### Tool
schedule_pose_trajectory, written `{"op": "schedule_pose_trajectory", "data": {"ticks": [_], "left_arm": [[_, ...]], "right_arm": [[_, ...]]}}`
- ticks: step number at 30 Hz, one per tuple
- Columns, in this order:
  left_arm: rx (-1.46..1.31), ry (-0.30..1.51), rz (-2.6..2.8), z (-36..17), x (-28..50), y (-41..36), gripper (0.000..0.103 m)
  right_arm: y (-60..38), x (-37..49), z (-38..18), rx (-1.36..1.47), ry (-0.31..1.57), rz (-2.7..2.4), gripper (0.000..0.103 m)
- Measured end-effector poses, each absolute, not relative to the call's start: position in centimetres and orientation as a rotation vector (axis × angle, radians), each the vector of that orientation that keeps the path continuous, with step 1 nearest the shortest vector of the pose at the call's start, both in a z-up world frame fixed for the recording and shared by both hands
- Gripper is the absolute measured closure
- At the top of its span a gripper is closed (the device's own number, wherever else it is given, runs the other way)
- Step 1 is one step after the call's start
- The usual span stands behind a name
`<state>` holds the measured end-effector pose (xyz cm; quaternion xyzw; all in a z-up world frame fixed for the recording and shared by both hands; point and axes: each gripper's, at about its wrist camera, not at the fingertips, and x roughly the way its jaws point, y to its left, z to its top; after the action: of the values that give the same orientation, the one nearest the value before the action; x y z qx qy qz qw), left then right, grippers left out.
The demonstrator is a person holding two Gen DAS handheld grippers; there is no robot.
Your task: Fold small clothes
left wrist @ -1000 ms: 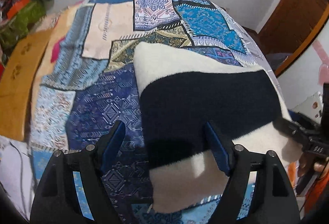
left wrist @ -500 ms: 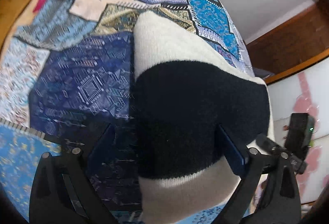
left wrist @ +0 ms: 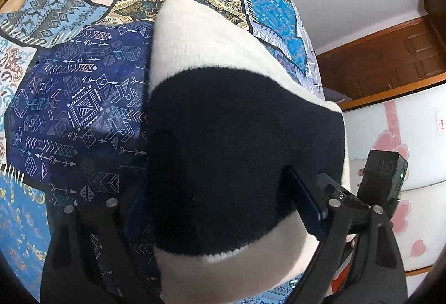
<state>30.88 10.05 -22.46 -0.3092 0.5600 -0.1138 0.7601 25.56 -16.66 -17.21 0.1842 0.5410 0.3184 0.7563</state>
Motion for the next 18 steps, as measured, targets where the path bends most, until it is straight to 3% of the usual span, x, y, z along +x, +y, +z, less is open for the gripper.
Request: {"op": "schedule_pose_trajectory", "data": {"ticks": [8,12,18], "left_arm": [[-0.625,1.161,-0.250,-20.4,29.6,10.0,0.038],[-0.593,1.121,-0.264,-18.8,29.1,9.8,0.046],[-0.579,1.059,-0.262,-16.1,28.0,10.7,0.047]], "right_arm": [[-15.9,25.4,-15.4,0.338,1.136,0.717,0.056],[-15.5,25.1,-14.1,0.304,1.091,0.715,0.059],[-14.7,25.1,-11.6,0.281,1.036,0.744,0.060]]}}
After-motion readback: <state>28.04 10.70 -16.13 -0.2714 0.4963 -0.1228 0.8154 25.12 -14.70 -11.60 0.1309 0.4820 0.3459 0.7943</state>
